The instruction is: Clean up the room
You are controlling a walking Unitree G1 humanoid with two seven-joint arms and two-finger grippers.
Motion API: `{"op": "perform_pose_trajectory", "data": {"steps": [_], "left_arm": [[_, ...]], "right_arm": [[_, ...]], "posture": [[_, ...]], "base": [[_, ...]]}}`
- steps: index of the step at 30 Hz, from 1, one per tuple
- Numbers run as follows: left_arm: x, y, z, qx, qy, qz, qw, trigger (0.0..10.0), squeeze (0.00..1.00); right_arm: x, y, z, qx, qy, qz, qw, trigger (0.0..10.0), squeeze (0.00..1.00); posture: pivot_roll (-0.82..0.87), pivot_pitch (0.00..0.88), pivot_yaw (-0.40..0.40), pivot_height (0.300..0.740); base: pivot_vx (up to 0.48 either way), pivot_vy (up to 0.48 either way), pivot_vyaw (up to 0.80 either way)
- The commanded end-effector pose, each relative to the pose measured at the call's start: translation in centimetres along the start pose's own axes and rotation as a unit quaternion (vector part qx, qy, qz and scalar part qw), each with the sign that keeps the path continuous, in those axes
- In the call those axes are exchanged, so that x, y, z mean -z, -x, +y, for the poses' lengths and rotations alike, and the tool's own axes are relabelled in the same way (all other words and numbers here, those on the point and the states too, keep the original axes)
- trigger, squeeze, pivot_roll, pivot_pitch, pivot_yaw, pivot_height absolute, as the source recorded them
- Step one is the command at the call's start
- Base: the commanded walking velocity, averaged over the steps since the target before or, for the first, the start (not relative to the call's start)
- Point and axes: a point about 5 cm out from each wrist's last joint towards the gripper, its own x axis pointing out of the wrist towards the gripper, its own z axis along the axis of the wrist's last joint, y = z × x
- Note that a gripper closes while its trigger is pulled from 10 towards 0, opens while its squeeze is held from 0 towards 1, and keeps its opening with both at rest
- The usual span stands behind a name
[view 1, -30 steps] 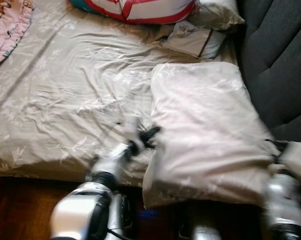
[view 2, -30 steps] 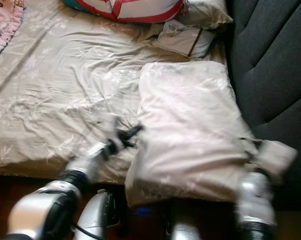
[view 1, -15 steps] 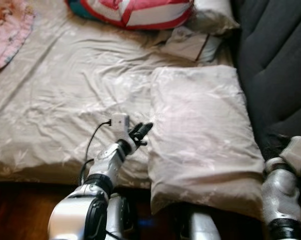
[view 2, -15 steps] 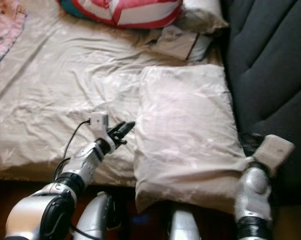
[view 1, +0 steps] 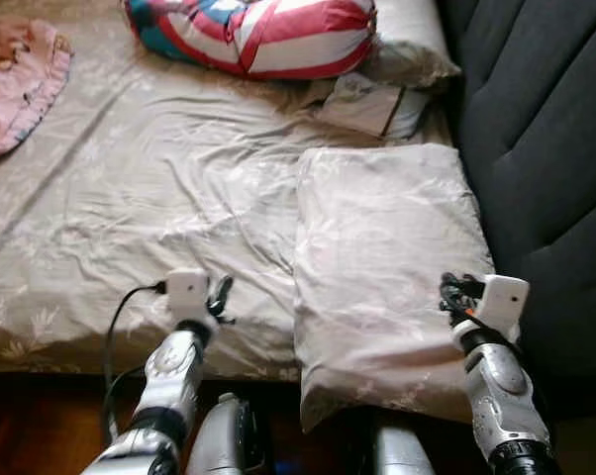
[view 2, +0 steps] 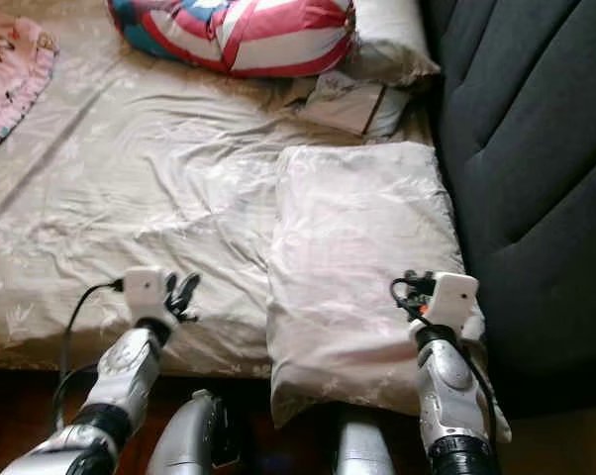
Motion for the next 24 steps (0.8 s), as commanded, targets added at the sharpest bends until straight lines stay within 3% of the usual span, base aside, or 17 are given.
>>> {"op": "perform_pose_trajectory", "data": {"steps": [1,10,20,22,24], "left_arm": [[0.6,0.6,0.6,-0.020,-0.010,0.004,1.000,10.0,0.00],[1.4,1.1,0.3,-0.038,0.002,0.016,0.999,10.0,0.00],[4.4,2.1,1.1,-0.069,0.029,0.114,0.991,10.0,0.00],[6.2,3.3,1.6,-0.080,0.041,0.163,0.982,10.0,0.00],[6.8,3.8,1.8,-0.091,0.046,0.179,0.979,10.0,0.00]], "right_arm": [[0.9,0.3,-0.1,-0.007,0.012,0.019,1.000,10.0,0.00],[1.2,-0.1,0.7,-0.023,-0.005,0.025,0.999,10.0,0.00],[3.8,0.2,0.5,-0.013,-0.004,0.092,0.996,10.0,0.00],[5.5,0.9,0.5,-0.010,-0.001,0.132,0.991,10.0,0.00],[6.1,1.2,0.5,-0.011,0.003,0.149,0.989,10.0,0.00]], "posture": [[-0.18,0.154,-0.025,0.684],[-0.17,0.127,-0.025,0.729],[-0.16,0.083,-0.017,0.740],[-0.16,0.071,-0.016,0.740],[-0.16,0.059,-0.017,0.740]], "base": [[0.000,0.000,0.00],[0.000,0.000,0.00],[0.000,0.000,0.00],[0.000,0.000,0.00],[0.000,0.000,0.00]]}}
